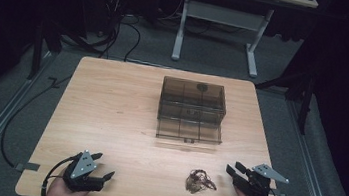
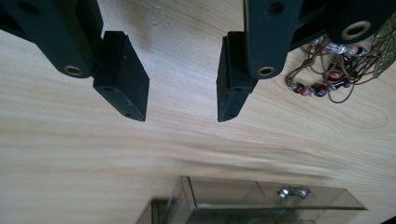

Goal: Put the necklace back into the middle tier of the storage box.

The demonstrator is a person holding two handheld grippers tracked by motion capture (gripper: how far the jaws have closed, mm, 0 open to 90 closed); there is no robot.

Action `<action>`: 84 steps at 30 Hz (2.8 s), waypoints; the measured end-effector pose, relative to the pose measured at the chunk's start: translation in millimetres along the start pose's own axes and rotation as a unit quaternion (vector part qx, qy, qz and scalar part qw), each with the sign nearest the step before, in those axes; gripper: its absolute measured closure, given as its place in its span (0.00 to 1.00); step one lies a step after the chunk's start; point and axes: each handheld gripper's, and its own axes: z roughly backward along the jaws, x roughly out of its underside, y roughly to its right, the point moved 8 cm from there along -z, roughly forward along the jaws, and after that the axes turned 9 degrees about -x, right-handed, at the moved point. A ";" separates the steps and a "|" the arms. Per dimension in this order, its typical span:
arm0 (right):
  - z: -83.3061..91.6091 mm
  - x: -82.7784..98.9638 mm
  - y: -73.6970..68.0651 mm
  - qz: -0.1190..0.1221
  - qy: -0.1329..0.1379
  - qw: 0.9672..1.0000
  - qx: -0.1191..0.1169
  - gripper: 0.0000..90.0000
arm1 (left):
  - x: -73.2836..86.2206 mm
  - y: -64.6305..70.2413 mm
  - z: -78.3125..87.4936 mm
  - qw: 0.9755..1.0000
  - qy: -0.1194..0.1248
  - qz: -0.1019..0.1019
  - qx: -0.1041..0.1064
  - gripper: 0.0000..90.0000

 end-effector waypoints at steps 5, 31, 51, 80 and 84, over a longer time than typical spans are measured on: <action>-3.2 1.9 -3.8 0.021 -0.012 1.000 0.007 0.61 | -0.3 0.5 -1.5 1.000 -0.003 -0.001 0.000 0.27; -38.6 -4.3 -76.7 0.105 -0.097 0.985 -0.098 0.71 | 0.3 1.0 -1.6 1.000 -0.007 -0.005 0.002 0.27; -34.3 -0.5 -32.2 0.074 -0.127 0.989 -0.009 0.91 | 0.9 1.2 -2.2 1.000 -0.011 -0.004 0.004 0.27; -7.4 12.8 -65.5 0.086 -0.113 0.989 -0.042 0.91 | 1.4 2.0 -3.6 1.000 -0.019 -0.007 0.005 0.28; -2.9 9.6 -54.1 0.077 -0.105 0.991 -0.027 0.91 | 1.5 2.0 -3.8 1.000 -0.020 -0.008 0.005 0.28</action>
